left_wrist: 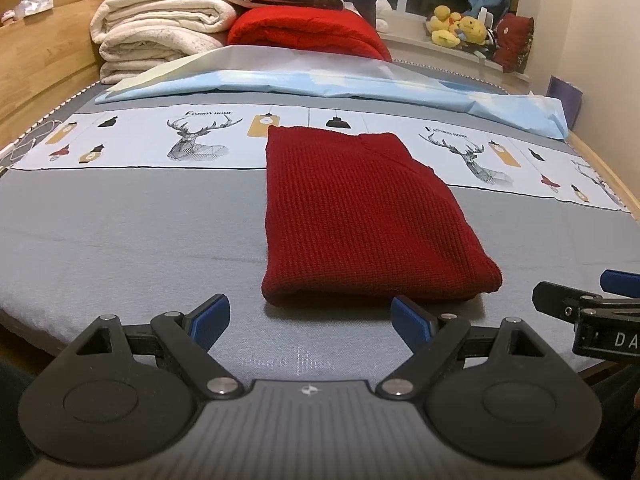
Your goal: Fold small clothes
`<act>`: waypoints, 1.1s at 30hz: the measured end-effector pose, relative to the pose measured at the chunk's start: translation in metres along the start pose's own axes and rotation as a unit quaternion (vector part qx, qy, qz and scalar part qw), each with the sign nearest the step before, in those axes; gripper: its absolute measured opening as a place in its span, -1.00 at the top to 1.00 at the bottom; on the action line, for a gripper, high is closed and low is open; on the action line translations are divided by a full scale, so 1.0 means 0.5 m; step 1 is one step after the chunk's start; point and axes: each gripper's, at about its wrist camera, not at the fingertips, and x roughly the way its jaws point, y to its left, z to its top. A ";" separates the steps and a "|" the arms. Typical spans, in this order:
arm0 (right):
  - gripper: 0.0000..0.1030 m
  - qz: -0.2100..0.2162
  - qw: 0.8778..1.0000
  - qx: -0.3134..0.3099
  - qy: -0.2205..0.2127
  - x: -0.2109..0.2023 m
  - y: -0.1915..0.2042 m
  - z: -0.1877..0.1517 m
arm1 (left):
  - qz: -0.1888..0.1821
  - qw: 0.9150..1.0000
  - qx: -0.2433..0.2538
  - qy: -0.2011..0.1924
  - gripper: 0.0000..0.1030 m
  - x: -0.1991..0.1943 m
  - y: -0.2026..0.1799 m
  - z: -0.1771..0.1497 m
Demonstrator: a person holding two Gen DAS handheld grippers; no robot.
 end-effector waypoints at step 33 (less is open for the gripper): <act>-0.90 -0.001 1.000 0.000 0.000 0.000 0.003 0.001 | -0.003 1.000 0.005 -0.002 -0.76 0.000 -0.004 0.001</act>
